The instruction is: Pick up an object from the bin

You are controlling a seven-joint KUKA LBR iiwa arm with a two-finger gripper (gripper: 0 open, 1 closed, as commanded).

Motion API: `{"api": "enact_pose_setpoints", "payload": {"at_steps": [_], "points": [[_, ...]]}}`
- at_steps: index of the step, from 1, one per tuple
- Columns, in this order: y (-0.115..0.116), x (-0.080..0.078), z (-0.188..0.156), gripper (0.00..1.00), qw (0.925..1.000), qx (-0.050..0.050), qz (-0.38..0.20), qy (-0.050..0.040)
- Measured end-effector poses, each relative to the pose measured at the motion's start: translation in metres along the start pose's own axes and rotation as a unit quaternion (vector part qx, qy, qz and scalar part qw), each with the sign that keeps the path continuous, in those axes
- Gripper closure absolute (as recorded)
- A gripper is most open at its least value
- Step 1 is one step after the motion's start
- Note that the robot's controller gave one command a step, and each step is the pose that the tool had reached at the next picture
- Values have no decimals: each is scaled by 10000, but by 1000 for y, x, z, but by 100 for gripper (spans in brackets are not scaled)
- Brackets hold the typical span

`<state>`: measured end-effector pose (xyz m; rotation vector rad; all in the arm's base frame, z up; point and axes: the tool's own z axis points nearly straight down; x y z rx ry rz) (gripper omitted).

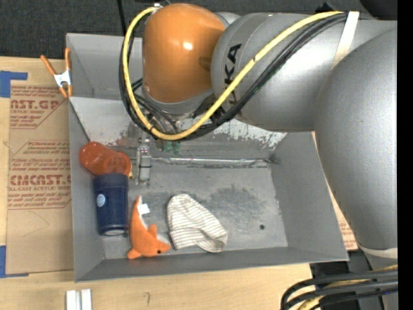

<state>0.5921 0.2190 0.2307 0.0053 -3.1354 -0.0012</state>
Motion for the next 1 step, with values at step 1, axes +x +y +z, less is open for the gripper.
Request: {"api": "enact_pose_setpoints", "payload": {"at_steps": [1], "points": [[-1, -2, -5, 0, 10000, -6, 9, -41]]}}
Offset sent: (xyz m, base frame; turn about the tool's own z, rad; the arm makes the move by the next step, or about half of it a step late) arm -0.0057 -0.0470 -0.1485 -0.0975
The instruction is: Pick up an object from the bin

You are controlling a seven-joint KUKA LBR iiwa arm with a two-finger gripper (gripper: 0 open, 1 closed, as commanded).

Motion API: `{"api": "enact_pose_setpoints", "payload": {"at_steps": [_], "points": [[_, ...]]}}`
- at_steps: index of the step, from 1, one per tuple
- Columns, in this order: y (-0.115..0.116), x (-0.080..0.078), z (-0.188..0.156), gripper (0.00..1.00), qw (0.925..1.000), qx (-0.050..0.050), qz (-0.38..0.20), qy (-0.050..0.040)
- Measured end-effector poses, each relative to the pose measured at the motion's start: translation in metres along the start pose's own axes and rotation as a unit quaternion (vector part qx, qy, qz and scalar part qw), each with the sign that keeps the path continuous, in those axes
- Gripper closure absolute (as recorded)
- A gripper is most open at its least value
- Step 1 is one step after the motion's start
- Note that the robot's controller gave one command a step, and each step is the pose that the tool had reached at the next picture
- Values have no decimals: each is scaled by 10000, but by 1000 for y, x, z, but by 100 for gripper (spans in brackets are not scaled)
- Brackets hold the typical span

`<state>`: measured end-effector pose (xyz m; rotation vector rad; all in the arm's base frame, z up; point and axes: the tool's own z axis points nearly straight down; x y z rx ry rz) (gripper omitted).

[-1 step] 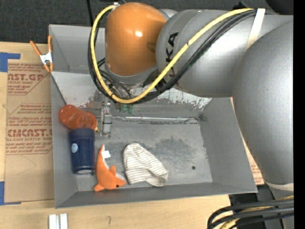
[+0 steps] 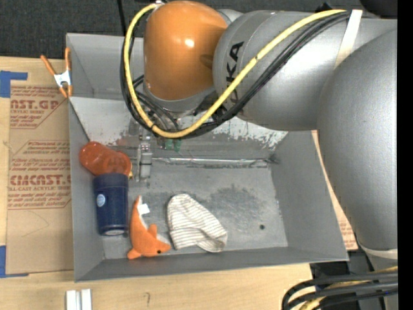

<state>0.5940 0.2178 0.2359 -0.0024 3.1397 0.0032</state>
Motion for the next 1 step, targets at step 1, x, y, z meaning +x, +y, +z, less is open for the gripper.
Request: {"api": "enact_pose_setpoints", "payload": {"at_steps": [1], "points": [[-23, 3, 79, 0, 9997, 2, -264, -18]]}}
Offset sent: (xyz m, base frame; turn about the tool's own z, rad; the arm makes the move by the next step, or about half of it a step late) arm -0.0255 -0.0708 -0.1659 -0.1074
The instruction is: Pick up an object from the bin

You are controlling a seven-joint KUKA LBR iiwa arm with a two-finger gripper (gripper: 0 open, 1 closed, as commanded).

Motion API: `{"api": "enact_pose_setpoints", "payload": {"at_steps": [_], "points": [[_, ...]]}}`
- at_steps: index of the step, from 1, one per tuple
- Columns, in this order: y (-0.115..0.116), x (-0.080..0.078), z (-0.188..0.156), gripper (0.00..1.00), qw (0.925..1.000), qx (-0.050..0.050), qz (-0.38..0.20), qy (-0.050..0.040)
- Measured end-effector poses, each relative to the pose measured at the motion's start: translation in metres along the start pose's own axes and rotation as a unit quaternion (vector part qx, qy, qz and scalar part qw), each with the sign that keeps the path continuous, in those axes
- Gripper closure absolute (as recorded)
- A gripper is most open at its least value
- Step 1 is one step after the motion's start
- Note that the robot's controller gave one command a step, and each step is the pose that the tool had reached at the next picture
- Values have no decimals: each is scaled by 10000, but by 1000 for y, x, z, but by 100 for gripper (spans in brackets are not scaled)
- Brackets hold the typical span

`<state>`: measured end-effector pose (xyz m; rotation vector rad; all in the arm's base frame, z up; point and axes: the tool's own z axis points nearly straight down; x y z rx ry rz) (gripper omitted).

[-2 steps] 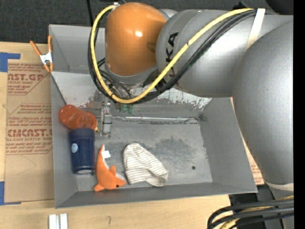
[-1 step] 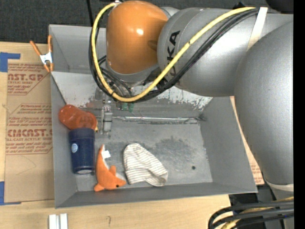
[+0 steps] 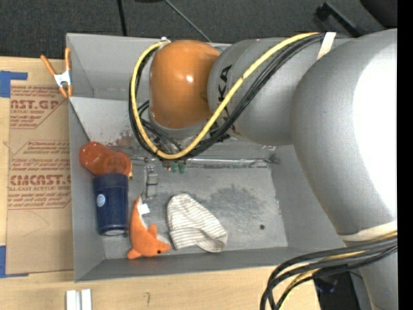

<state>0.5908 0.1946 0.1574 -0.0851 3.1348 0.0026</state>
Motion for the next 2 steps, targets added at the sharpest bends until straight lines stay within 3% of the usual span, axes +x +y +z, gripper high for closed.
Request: {"api": "enact_pose_setpoints", "payload": {"at_steps": [1, 2], "points": [[-38, 20, 76, 0, 9997, 4, -238, 5], [-59, 31, 60, 0, 9995, 12, 289, 86]]}}
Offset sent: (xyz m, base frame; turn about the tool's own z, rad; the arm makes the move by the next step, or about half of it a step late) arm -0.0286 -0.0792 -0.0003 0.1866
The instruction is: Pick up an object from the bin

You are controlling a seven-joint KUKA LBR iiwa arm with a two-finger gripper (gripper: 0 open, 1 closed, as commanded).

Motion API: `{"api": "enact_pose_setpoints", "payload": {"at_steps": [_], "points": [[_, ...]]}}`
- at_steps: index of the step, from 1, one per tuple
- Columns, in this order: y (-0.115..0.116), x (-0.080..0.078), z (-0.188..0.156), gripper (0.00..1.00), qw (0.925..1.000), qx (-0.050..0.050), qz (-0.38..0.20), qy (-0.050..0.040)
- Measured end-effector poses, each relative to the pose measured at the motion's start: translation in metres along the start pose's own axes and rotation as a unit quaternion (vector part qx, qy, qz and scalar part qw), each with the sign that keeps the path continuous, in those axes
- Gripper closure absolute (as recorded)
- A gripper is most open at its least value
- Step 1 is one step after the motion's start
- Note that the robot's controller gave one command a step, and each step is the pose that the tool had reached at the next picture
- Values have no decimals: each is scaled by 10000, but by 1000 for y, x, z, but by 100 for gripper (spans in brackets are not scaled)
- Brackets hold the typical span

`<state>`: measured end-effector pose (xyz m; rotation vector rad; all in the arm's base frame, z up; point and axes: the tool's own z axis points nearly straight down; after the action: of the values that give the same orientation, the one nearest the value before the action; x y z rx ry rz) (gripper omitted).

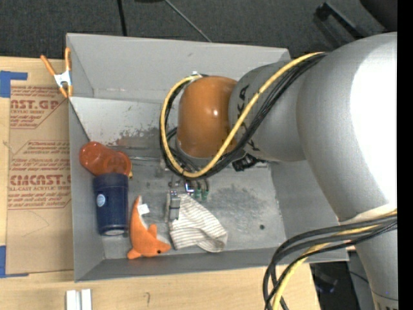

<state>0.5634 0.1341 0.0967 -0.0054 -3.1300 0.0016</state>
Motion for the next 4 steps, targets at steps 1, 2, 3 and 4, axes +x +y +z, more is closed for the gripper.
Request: {"api": "enact_pose_setpoints", "payload": {"at_steps": [1, 2, 3, 4], "points": [[-23, 11, -35, 0, 9948, -25, 1019, -87], [-39, 19, -13, 0, 9986, -11, 528, -71], [-31, 41, 27, 100, 9927, -19, 1206, -66], [-31, 41, 27, 100, 9927, -20, 1207, -66]]}}
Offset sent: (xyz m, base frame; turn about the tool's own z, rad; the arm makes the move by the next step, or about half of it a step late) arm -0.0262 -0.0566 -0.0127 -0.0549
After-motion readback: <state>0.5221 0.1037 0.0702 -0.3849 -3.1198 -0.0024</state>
